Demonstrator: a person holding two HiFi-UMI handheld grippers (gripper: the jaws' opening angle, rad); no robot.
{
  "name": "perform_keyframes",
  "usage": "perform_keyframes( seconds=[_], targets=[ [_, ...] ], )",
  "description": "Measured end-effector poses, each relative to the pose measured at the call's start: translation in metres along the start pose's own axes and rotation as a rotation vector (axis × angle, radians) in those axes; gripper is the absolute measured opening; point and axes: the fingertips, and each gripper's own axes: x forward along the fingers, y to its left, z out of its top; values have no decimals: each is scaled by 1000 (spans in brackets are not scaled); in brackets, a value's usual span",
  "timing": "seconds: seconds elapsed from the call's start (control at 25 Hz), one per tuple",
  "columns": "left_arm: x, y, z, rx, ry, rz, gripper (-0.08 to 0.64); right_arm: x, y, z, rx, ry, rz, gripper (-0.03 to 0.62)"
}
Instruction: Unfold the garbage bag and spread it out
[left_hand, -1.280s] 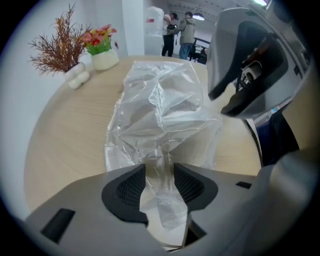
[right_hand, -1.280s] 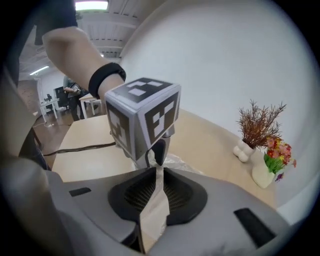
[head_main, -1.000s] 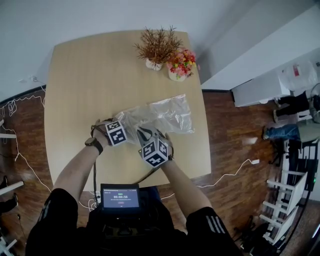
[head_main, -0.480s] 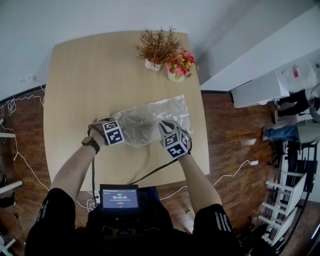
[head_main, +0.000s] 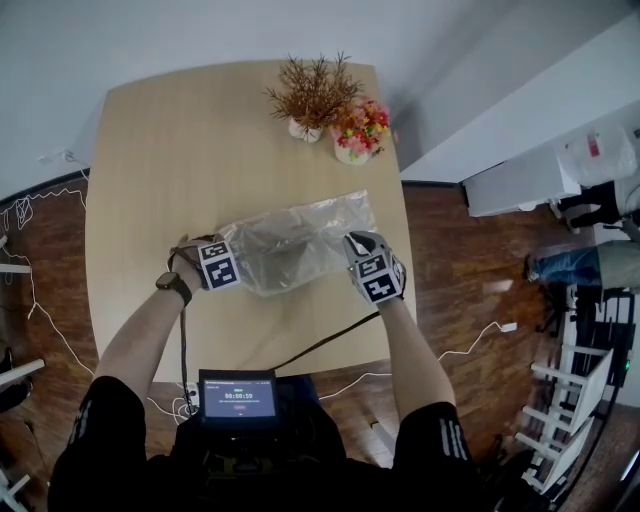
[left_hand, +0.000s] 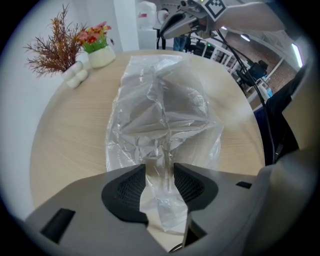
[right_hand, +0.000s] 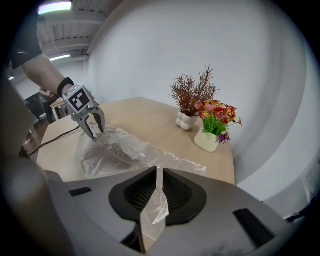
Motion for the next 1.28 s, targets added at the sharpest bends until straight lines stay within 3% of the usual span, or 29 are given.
perform_keyframes(
  seconds=[0.32,0.6,1.0,1.28],
  targets=[
    [-2,3,-6,44,22,-9,189,20,4,-30,-60,85,144,71],
    [-3,10,-12,39,35,-12,189,39,2,-56,-109,165,179,80],
    [-6,24,-23,23,62,-12,189,50,-7,-83,-70,227,224,124],
    [-7,35,-33,38,96,-10,202,54,-12,-92,-2,214,227,186]
  ],
)
